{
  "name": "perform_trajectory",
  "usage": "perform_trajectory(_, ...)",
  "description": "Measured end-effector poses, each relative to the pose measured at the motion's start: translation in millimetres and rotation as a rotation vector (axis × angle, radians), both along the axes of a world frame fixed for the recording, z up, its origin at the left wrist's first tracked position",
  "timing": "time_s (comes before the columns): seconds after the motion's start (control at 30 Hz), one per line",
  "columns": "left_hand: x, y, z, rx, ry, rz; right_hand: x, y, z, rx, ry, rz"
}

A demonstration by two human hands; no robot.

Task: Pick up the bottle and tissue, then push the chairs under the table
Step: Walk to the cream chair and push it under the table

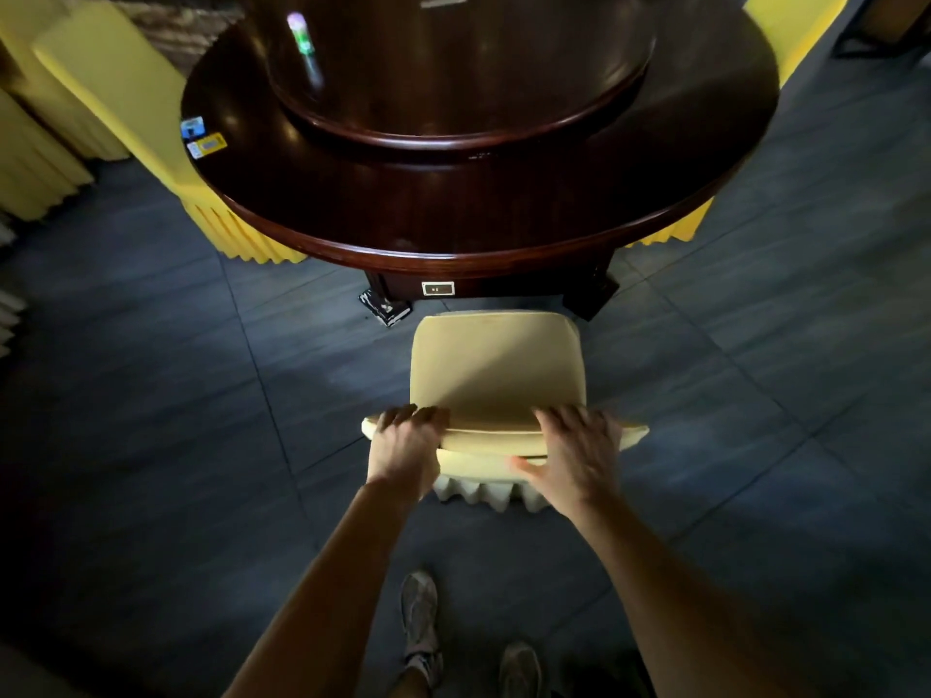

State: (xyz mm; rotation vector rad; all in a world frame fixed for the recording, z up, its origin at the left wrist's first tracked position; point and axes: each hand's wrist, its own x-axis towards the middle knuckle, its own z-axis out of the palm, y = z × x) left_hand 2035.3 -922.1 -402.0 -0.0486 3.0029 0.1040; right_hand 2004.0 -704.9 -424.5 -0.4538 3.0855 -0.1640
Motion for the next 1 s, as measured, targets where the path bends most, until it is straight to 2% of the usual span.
perform_trajectory(0.17, -4, 12, -13, 0.03, -0.037, 0.12, -1, -8, 9, -0.054, -0.07, -0.051)
perform_trajectory(0.27, -8, 6, -12, 0.01, 0.028, 0.112, -5, -16, 9, -0.078, -0.058, -0.129)
perform_trajectory(0.37, -22, -10, -10, 0.002, 0.008, 0.089, -13, -28, 8, -0.063, -0.059, -0.102)
perform_trajectory(0.7, -112, -48, -6, 0.053, -0.093, 0.042, -94, -68, 10, -0.069, -0.052, -0.207)
perform_trajectory(1.0, -190, -56, -4, 0.119, -0.109, 0.055, -176, -78, 7, -0.042, -0.069, -0.235)
